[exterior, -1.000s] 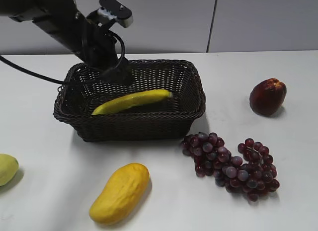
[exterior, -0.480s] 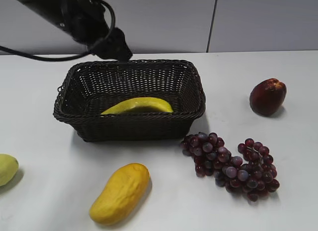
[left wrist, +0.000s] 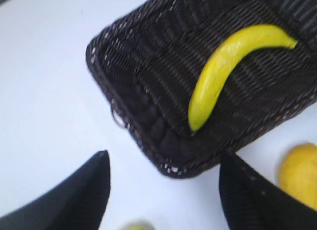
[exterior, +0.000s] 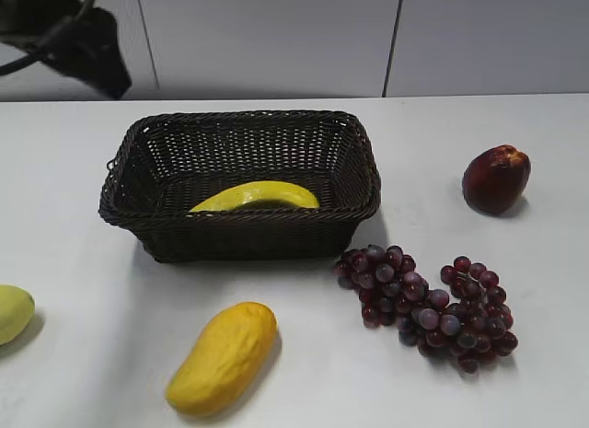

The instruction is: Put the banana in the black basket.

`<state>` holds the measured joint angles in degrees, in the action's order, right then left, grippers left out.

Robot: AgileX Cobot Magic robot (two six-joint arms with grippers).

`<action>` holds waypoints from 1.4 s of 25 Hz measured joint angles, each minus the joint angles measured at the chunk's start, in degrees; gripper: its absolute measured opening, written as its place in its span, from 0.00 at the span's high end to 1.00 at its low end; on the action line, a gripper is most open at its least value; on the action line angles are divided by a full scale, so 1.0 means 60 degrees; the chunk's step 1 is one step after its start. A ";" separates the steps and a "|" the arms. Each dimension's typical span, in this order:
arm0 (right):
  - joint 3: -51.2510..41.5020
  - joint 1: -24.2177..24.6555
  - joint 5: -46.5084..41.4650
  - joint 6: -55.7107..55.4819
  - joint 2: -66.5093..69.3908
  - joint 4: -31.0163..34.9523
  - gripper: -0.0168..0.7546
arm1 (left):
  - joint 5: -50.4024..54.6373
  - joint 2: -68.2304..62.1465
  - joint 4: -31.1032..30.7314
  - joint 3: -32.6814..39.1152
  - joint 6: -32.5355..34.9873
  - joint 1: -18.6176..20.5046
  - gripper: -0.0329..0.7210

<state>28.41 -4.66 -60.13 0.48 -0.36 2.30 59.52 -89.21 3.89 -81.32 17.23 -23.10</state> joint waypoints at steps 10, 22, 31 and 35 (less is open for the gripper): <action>0.0000 0.0000 0.0000 0.0000 0.0000 0.0000 0.26 | 0.1661 0.0117 -0.0010 0.0159 -0.1176 0.2794 0.15; 0.0000 0.0000 0.0000 0.0000 0.0000 0.0000 0.26 | 0.1691 0.3304 0.0409 0.3676 -0.1431 0.3728 0.18; 0.0000 0.0000 0.0000 0.0000 0.0000 0.0000 0.26 | 0.0597 0.7815 0.0458 0.6406 -0.1441 0.3728 0.18; 0.0000 0.0000 0.0000 0.0000 0.0000 0.0000 0.26 | 0.0477 0.9875 0.0458 0.7318 -0.1441 0.3728 0.16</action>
<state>28.41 -4.66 -60.13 0.48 -0.36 2.30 62.38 -29.96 6.64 -37.41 8.59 -0.73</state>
